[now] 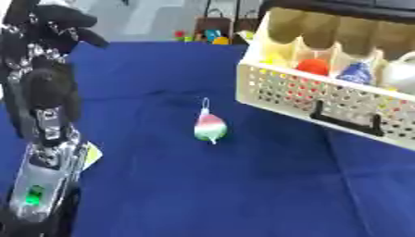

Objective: Pick up objects from table and place into drawer.

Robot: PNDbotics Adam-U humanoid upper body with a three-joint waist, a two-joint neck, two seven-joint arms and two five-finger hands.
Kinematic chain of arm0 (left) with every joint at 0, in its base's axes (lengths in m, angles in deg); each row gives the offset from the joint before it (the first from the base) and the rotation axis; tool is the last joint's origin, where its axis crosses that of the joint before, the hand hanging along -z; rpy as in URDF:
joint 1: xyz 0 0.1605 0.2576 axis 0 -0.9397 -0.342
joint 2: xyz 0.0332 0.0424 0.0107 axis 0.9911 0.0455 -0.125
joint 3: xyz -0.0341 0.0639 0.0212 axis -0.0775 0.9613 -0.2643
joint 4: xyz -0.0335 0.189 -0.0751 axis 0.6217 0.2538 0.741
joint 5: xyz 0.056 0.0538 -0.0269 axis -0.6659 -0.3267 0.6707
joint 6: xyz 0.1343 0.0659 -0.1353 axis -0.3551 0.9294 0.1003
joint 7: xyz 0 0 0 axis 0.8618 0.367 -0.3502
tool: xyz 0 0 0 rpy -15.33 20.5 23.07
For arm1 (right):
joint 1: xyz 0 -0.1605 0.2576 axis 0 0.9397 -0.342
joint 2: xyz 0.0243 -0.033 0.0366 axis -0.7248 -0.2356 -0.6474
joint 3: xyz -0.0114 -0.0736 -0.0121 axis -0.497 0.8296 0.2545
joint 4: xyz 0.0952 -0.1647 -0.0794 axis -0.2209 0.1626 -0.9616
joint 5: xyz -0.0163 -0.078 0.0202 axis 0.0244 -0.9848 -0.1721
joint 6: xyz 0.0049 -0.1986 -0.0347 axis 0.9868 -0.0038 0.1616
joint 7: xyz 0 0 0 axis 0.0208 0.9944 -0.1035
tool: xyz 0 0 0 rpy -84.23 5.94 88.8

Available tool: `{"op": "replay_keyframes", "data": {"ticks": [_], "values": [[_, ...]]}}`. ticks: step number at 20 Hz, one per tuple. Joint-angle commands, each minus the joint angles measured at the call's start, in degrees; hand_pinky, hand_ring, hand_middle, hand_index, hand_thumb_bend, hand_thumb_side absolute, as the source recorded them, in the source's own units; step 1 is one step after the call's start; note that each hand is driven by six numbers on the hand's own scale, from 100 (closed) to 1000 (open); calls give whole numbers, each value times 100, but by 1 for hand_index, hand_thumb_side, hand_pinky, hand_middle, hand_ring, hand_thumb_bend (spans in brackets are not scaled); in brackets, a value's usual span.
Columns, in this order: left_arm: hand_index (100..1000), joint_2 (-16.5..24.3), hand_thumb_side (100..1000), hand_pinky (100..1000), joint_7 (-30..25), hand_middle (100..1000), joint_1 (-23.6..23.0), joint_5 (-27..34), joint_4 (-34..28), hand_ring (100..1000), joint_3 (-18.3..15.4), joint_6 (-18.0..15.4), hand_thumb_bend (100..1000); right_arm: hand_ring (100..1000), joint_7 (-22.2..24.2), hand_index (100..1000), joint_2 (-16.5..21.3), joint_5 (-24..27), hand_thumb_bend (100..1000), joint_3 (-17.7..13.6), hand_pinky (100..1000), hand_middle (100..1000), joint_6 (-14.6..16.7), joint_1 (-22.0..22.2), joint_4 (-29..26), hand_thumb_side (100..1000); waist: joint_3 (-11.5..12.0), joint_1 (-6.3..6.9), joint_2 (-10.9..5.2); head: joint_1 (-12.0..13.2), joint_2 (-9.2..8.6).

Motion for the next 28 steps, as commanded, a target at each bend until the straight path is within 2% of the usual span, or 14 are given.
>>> {"op": "replay_keyframes", "data": {"ticks": [1,6,8,11,13,14,15,17,23,26,28], "values": [[890,53,636,503,-16,625,42,29,-74,653,-44,-10,437,605,-23,733,76,7,100,-11,583,615,26,-69,-54,656,-1,-4,-112,7,-62],[892,81,630,507,-3,640,33,7,-74,664,-80,-11,436,605,-21,733,76,13,100,-13,583,615,27,-62,-54,656,1,-2,-118,42,-60],[899,277,620,518,117,678,-37,-132,-74,695,-237,-35,432,605,-20,733,83,11,100,-14,583,614,28,-51,-54,657,13,7,-117,79,-60],[915,966,588,553,640,721,-356,-874,-74,744,-690,52,378,604,-25,733,107,-1,100,-19,584,615,15,-17,-54,660,45,48,-132,95,-53],[921,1434,580,560,1054,717,-649,-1518,-74,753,-840,199,307,604,-22,734,119,-9,100,-13,584,614,6,-5,-54,662,60,82,-139,87,-46],[921,1649,580,560,1253,717,-816,-1821,-74,753,-870,295,307,604,-18,734,121,-10,100,-8,584,614,2,-2,-54,662,60,95,-144,88,-40],[921,1880,601,562,1391,702,-1033,-2108,-74,757,-872,435,202,604,-15,734,124,-11,100,-4,584,615,-1,-2,-54,662,63,107,-146,83,-35],[923,2239,625,563,1535,707,-1372,-2583,-74,760,-815,728,118,604,-9,734,119,-4,100,4,585,615,-5,-2,-54,662,62,111,-154,79,-28],[968,3001,630,618,1049,785,-1863,-3482,-74,810,-747,1733,100,604,20,733,115,25,100,22,584,612,6,-7,-54,660,35,98,-161,119,-51],[990,3272,585,654,596,834,-2006,-3790,-74,846,-758,2024,100,604,26,733,116,32,100,23,584,611,12,-10,-54,660,22,93,-158,131,-61],[1000,3428,621,679,188,864,-2100,-4003,-74,868,-762,2172,100,604,29,733,117,35,100,25,584,611,15,-11,-54,660,19,91,-156,135,-71]]}}
